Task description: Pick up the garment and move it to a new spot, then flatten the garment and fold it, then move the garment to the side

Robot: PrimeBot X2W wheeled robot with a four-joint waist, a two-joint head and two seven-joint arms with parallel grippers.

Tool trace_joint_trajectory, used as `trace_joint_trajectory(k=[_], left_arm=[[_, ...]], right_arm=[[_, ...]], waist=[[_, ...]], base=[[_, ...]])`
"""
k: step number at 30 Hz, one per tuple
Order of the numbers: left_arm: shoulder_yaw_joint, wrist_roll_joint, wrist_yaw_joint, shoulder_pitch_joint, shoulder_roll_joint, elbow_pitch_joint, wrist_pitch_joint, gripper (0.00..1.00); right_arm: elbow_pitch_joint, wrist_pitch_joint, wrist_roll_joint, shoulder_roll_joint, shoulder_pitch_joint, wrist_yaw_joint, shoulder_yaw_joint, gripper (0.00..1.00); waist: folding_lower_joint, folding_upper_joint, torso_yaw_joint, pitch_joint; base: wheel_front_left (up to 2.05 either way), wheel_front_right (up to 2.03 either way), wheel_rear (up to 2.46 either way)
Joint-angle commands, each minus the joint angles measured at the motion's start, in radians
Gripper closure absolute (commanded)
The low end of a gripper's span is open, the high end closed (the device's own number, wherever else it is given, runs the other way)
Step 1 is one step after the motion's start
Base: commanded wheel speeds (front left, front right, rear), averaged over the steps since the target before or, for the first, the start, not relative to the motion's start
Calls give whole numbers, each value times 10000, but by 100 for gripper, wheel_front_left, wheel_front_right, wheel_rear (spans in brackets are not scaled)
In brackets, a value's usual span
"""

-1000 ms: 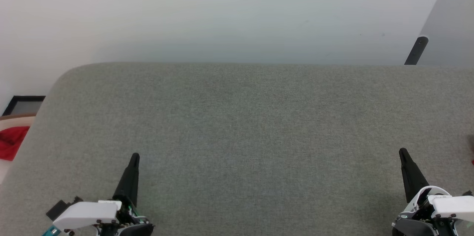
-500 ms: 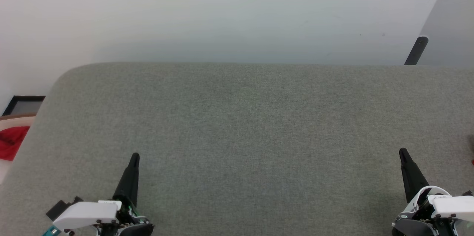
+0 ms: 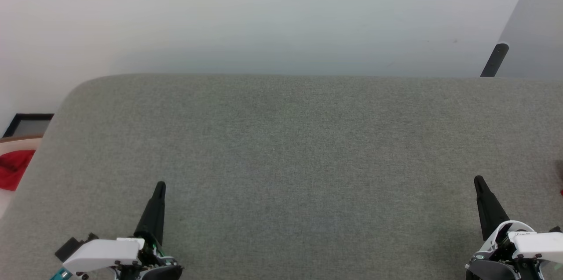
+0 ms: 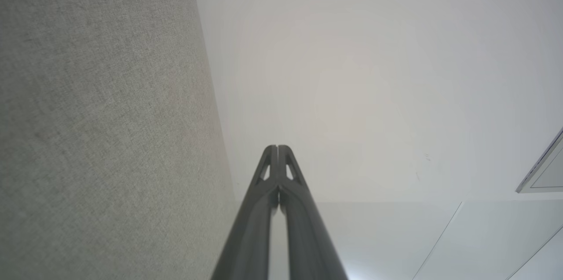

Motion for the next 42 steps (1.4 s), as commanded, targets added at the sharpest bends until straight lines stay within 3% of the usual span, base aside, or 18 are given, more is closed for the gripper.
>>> trace_joint_trajectory(k=[1, 42], left_arm=[[17, -32, -57, -99, -13, 11, 14, 100], [15, -35, -57, -98, -12, 9, 11, 100]], right_arm=[[2, 3, 40, 33, -29, -3, 7, 100], [2, 2, 42, 33, -28, -3, 10, 100]], waist=[[0, 0, 0, 0], [0, 0, 0, 0]], base=[[0, 0, 0], [0, 0, 0]])
